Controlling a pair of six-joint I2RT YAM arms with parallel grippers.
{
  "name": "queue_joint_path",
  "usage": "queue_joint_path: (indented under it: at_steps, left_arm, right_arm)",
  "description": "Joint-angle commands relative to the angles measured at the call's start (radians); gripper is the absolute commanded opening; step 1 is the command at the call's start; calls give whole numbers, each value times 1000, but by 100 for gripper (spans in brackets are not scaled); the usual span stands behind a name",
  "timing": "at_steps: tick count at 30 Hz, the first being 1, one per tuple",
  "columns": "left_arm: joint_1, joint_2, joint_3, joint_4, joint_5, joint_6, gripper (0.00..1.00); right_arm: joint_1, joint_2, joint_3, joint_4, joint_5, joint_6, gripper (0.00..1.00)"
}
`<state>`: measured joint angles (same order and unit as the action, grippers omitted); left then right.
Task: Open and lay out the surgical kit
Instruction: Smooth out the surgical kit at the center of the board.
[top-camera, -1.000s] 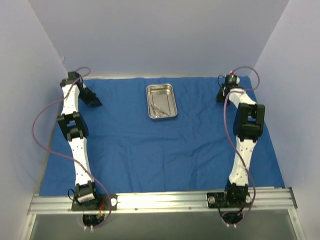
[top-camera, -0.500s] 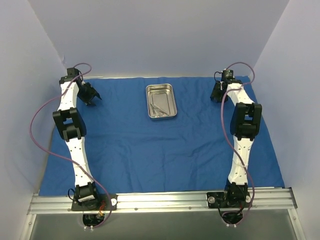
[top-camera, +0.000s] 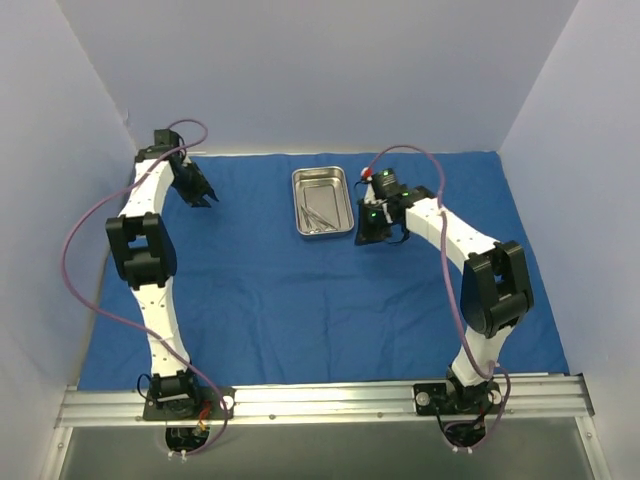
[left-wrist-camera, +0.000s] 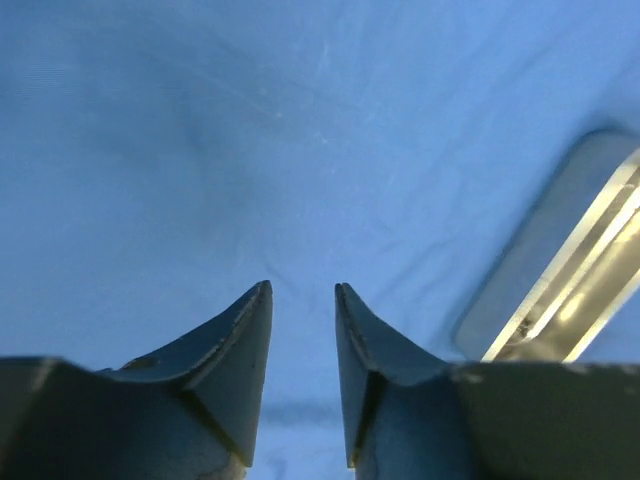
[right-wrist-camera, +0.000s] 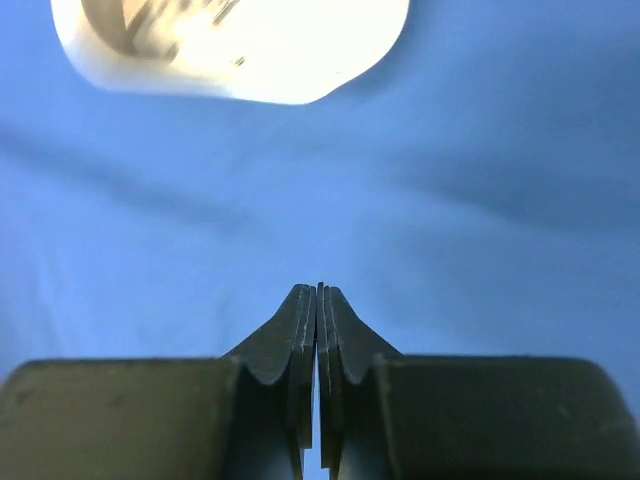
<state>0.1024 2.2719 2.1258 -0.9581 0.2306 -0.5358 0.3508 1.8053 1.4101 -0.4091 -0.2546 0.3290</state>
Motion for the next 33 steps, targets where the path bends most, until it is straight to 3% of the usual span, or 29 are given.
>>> queue_joint_path:
  at_steps: [1,5,13,20,24,30,33]
  left_arm:
    - [-29,113,14,53,30,20,38]
    - [-29,211,103,21,12,17,37]
    - [-18,492,489,-171,-4,46,37]
    - [3,449,373,-87,10,51,37]
    - [11,498,486,-143,15,91,39]
    - [28,470,530,-162,29,120,44]
    - [31,381,434,-165,-22,128,44]
  right_arm:
    - [68,-20,-94,30,-55,30,0]
    - [134,3,-135,75,-69,44,0]
    - [230,65,-243,116,-55,74,0]
    - [315,120,-293,112,-81,104,0]
    - [341,100,-289,87,-89,114,0]
    - [310,61,-128,38,-34,59,0]
    - [330,69,1,-13,-14,7,0]
